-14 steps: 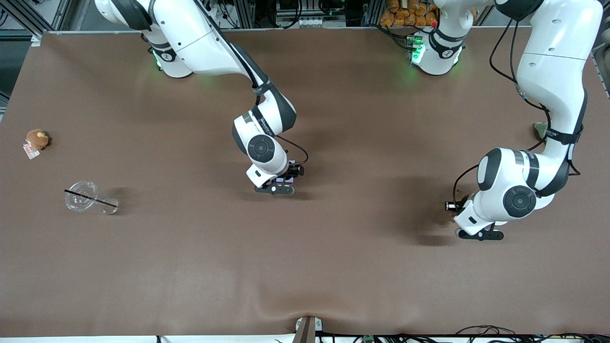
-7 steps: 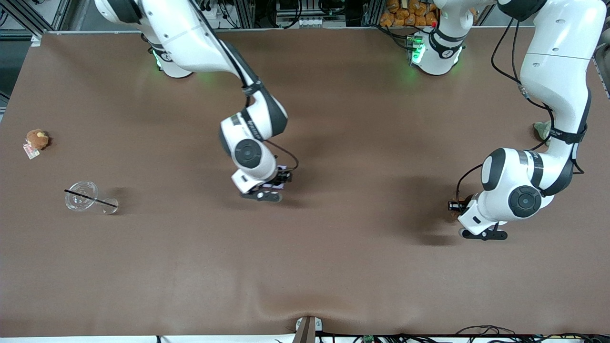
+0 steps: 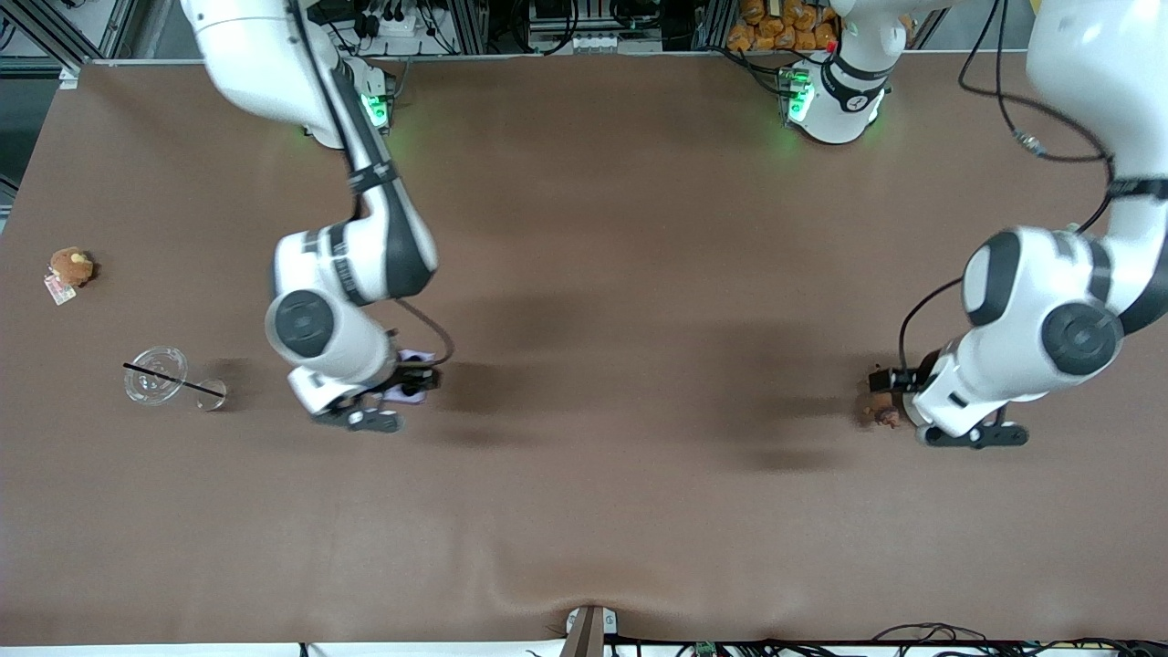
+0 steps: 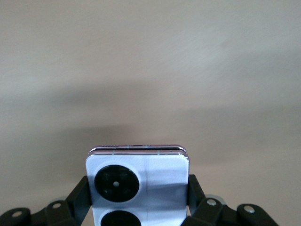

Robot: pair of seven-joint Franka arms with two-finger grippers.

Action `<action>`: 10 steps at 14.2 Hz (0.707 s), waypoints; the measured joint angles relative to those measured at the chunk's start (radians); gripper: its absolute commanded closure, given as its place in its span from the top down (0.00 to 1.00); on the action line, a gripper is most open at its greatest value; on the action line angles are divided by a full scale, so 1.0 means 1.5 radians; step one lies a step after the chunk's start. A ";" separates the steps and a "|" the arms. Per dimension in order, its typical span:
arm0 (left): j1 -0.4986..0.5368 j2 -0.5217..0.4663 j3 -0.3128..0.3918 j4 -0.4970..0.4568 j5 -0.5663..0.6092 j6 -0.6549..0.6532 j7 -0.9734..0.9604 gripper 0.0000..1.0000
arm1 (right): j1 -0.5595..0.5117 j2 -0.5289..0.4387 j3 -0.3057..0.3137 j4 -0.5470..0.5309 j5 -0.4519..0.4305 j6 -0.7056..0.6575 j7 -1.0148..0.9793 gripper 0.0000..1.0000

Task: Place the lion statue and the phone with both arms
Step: 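Lower the lion beside the lamp while the right gripper carries the phone, then open the left gripper and withdraw while the right gripper lowers the phone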

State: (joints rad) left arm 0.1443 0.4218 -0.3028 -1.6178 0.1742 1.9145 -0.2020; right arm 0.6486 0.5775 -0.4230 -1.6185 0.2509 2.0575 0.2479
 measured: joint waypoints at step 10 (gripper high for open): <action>0.003 -0.047 -0.011 0.183 -0.001 -0.221 -0.005 1.00 | -0.194 0.107 -0.002 -0.001 0.001 0.150 -0.293 0.37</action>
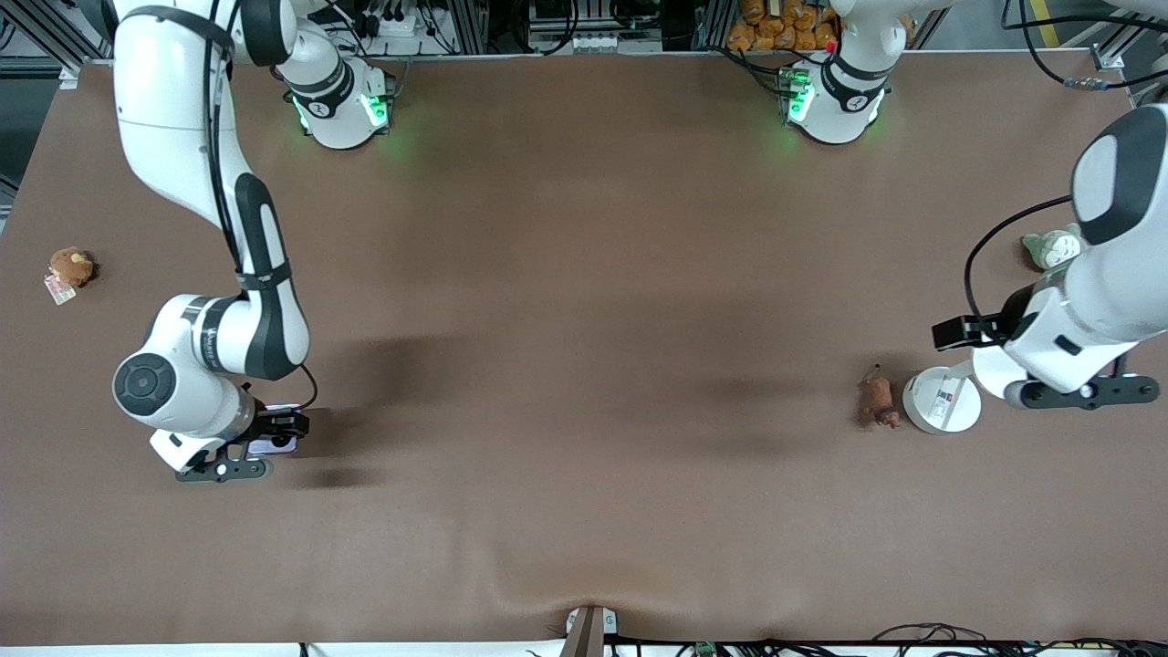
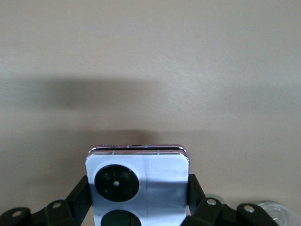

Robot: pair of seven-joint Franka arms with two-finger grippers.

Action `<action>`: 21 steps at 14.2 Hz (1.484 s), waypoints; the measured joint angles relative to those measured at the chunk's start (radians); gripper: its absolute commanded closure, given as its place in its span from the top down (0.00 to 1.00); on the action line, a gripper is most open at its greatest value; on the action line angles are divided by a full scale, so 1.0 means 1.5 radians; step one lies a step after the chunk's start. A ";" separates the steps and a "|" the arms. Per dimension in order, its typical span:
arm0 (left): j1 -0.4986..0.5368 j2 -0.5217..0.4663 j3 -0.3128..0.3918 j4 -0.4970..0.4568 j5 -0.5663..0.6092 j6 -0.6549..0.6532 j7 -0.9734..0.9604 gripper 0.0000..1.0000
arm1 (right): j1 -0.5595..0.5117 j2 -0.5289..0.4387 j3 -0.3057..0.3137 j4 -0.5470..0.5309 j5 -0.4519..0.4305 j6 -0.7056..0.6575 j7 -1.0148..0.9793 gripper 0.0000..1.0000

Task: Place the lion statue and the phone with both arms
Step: 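Open the left gripper and withdraw while the right gripper lowers the phone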

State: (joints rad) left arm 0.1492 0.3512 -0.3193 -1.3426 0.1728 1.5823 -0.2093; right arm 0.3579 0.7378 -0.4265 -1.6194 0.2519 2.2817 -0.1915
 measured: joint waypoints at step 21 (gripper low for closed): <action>0.004 -0.163 0.003 0.002 -0.071 -0.087 0.000 1.00 | -0.075 0.011 0.033 0.007 0.002 -0.036 -0.025 1.00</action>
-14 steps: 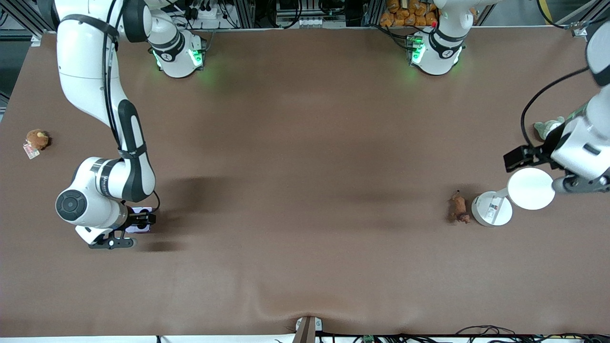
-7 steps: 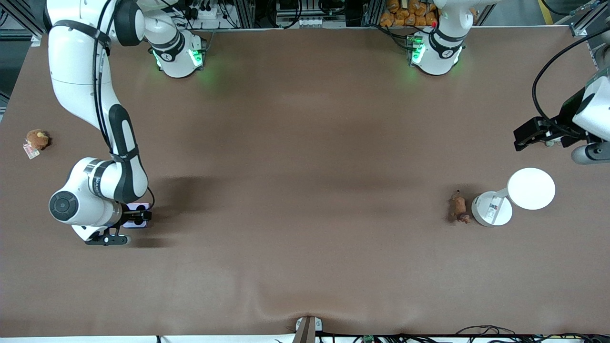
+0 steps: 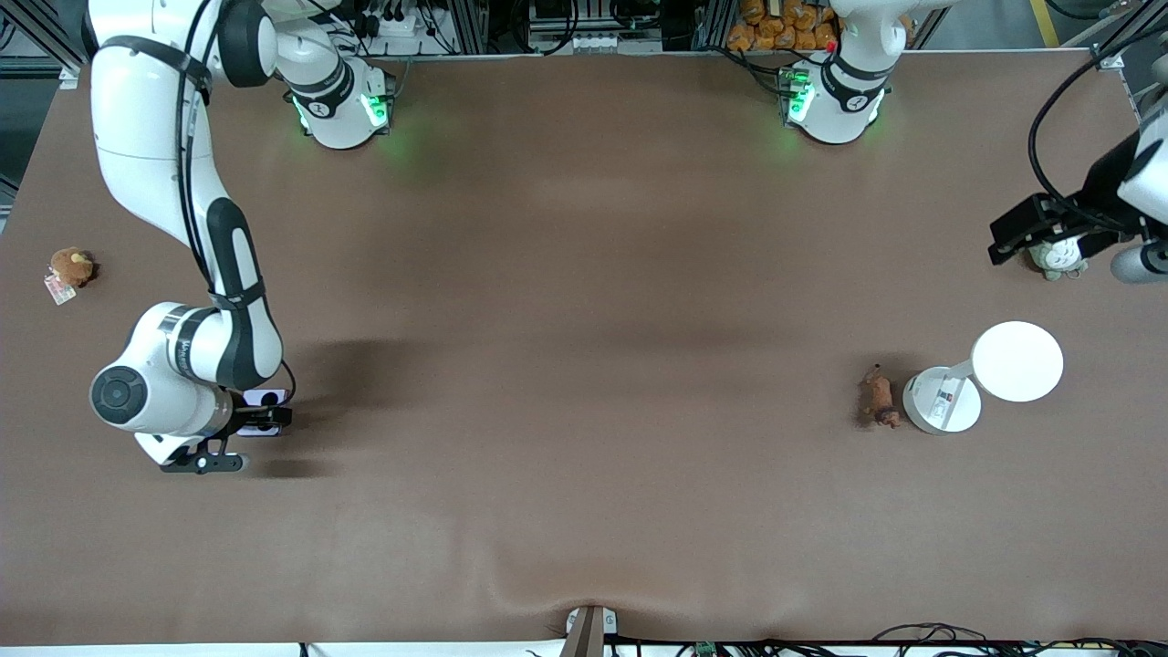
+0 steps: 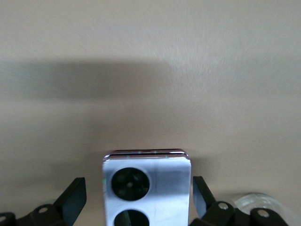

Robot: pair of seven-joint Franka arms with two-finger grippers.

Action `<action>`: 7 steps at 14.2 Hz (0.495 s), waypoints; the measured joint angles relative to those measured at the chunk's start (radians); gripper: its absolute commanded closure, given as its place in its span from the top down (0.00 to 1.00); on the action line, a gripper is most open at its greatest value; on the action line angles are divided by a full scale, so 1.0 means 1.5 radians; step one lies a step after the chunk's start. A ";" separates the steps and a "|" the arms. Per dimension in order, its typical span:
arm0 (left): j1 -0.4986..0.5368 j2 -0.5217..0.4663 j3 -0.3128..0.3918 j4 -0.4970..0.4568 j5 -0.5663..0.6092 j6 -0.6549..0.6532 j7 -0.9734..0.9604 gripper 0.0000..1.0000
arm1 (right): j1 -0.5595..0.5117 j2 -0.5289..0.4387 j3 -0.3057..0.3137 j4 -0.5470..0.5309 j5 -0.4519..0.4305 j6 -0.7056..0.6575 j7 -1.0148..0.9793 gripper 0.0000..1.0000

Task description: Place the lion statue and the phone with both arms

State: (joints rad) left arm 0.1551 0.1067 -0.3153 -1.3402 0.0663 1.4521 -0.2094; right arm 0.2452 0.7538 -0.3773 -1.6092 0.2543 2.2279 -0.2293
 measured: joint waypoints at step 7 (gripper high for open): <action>-0.171 -0.083 0.144 -0.114 0.000 -0.026 0.000 1.00 | 0.013 -0.217 0.001 0.041 -0.038 -0.186 0.000 1.00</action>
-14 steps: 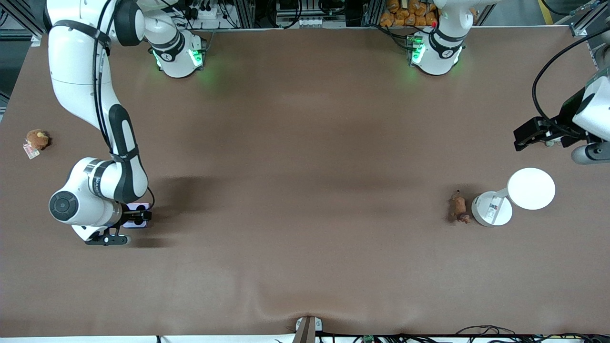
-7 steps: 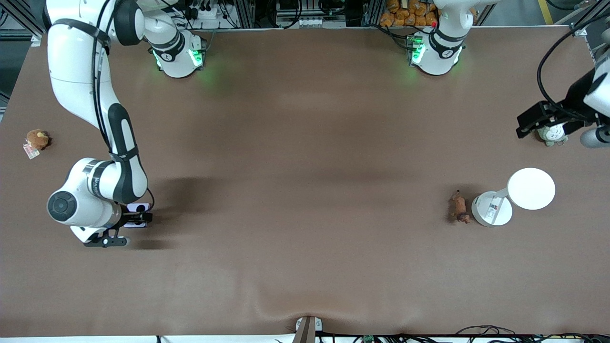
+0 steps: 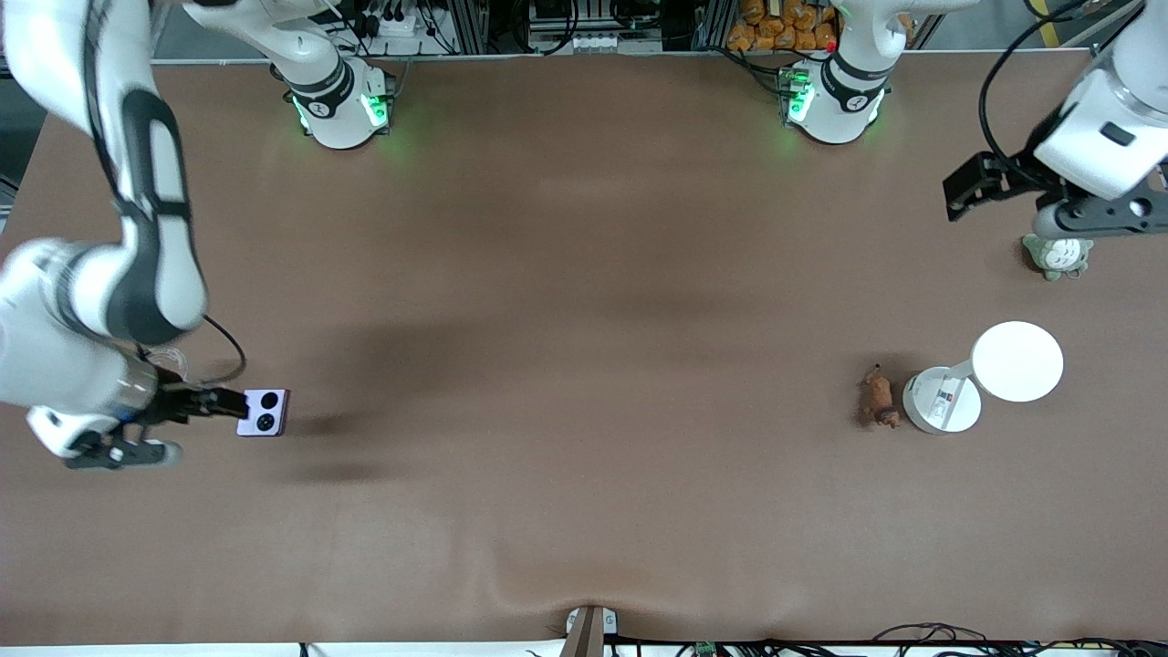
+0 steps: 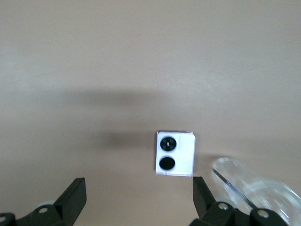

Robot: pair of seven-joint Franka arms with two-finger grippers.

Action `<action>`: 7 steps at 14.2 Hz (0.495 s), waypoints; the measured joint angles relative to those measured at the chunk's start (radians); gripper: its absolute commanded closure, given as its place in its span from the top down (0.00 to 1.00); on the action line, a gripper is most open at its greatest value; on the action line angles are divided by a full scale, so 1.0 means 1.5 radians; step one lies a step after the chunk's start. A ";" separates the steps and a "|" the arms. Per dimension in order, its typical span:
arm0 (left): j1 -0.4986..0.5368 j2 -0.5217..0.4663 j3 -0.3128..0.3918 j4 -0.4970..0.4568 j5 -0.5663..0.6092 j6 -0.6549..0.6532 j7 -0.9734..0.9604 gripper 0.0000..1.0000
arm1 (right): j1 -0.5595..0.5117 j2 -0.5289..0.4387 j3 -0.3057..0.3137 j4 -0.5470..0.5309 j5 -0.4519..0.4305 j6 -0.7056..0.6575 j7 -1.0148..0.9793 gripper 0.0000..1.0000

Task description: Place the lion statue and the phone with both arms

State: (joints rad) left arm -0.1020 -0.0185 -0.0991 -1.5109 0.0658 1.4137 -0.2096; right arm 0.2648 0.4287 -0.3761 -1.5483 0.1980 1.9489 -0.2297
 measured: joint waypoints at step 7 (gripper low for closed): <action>0.014 -0.082 0.024 -0.100 -0.034 0.025 0.000 1.00 | 0.005 -0.192 0.013 -0.003 -0.064 -0.213 0.001 1.00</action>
State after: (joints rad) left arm -0.0812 -0.1412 -0.0635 -1.6605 0.0155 1.4505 -0.2096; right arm 0.2721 0.1402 -0.3572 -1.5523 0.1019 1.6296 -0.2285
